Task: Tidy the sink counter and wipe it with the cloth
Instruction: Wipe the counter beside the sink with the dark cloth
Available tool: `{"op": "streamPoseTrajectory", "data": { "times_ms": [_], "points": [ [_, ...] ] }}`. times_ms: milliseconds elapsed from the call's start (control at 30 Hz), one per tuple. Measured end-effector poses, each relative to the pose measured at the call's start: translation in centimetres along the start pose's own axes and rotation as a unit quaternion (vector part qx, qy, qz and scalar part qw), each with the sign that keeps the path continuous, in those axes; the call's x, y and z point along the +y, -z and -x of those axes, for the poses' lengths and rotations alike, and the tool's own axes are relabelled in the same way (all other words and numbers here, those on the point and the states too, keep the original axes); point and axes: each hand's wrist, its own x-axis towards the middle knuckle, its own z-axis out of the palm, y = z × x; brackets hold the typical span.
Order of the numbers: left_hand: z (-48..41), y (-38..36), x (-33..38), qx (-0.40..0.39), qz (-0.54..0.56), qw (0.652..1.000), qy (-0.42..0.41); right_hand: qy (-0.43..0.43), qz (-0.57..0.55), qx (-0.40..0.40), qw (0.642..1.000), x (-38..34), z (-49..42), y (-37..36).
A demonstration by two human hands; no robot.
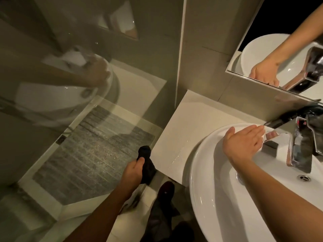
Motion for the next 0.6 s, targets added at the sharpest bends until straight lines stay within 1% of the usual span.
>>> {"op": "streamPoseTrajectory", "data": {
  "times_ms": [67,100,167,233,300,333,367,400,433,467,533,600],
  "points": [
    [0.1,-0.4,3.2,-0.009,0.069,0.998,-0.013,-0.003,0.0,-0.006,1.0,0.0,0.0,0.0],
    [0.0,-0.7,5.0,-0.031,0.102,0.994,-0.023,-0.004,0.002,-0.008,1.0,-0.1,0.1,0.1],
    [-1.3,-1.8,8.3,-0.101,0.168,0.98,-0.038,-0.005,0.005,-0.009,1.0,-0.1,0.1,0.1],
    [-3.2,-3.3,11.3,-0.158,0.175,0.97,-0.06,-0.004,0.011,-0.01,1.0,-0.2,0.1,0.2],
    [-5.6,-5.6,14.4,-0.173,0.106,0.974,-0.1,-0.005,0.015,-0.013,1.0,-0.2,0.1,0.3],
    [-6.6,-7.0,16.0,-0.174,0.054,0.975,-0.128,-0.004,0.019,-0.013,1.0,-0.2,0.1,0.3],
    [-7.7,-8.5,17.7,-0.173,-0.01,0.972,-0.16,-0.002,0.023,-0.009,1.0,-0.1,0.2,0.3],
    [-8.8,-9.9,19.3,-0.17,-0.089,0.962,-0.196,0.002,0.024,-0.003,1.0,-0.2,0.1,0.3],
    [-9.9,-11.2,20.9,-0.162,-0.179,0.942,-0.232,0.005,0.023,0.002,1.0,-0.2,0.1,0.3],
    [-11.1,-12.4,22.4,-0.155,-0.268,0.911,-0.273,0.006,0.025,0.005,1.0,-0.3,0.1,0.3],
    [-13.4,-14.6,25.1,-0.14,-0.407,0.826,-0.365,0.003,0.029,0.008,1.0,-0.4,0.0,0.2],
    [-15.4,-16.5,27.1,-0.136,-0.487,0.743,-0.438,0.0,0.034,0.009,0.999,-0.4,-0.1,0.1]
  ]
}}
